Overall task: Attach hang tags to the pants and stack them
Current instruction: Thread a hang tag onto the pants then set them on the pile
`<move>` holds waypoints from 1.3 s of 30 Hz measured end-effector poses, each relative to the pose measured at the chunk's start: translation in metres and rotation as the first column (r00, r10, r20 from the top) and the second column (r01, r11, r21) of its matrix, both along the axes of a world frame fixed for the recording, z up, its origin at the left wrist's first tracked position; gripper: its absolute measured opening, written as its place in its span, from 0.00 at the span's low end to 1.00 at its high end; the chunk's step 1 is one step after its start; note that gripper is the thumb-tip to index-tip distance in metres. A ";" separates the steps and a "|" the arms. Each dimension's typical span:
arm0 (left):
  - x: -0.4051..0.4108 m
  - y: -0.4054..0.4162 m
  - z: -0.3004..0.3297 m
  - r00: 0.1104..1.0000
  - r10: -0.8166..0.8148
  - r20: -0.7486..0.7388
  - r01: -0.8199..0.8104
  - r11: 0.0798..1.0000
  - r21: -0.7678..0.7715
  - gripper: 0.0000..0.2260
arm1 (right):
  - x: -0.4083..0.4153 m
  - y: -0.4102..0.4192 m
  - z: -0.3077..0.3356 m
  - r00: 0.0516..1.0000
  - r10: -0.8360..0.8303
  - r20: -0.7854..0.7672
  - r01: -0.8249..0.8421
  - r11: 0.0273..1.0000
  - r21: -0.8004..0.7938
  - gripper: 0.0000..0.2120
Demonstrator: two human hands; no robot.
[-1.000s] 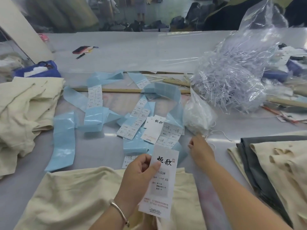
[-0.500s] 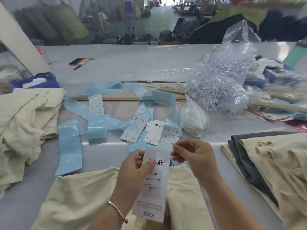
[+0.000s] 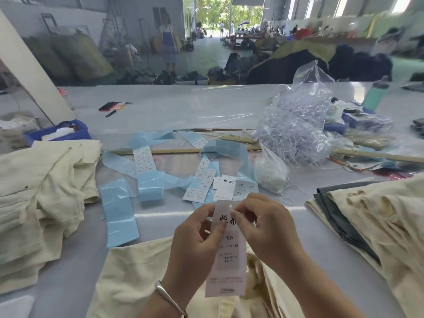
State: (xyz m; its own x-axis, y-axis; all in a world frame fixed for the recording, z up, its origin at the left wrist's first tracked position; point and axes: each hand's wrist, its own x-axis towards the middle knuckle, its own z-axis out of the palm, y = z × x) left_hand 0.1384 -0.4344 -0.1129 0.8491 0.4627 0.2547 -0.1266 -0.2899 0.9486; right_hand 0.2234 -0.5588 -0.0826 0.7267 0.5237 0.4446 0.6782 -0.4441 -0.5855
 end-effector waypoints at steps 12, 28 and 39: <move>-0.024 0.010 0.007 0.997 -0.066 0.045 0.062 0.995 0.084 0.08 | -0.027 0.008 0.006 0.997 -0.066 0.029 0.066 0.998 -0.015 0.06; -0.015 0.013 0.005 0.990 -0.133 0.046 0.139 0.975 -0.171 0.01 | -0.038 -0.005 0.007 0.998 0.047 -0.037 -0.044 0.997 0.068 0.04; -0.005 0.006 0.005 0.999 0.040 -0.027 -0.033 0.971 0.237 0.09 | -0.028 -0.024 0.006 0.967 -0.038 -0.251 0.096 0.969 0.226 0.19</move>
State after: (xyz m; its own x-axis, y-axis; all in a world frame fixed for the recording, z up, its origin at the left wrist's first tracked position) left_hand 0.1335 -0.4284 -0.1080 0.8419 0.4237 0.3341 -0.0831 -0.5099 0.8562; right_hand 0.1957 -0.5833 -0.0761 0.8576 0.3726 0.3546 0.4761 -0.3141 -0.8214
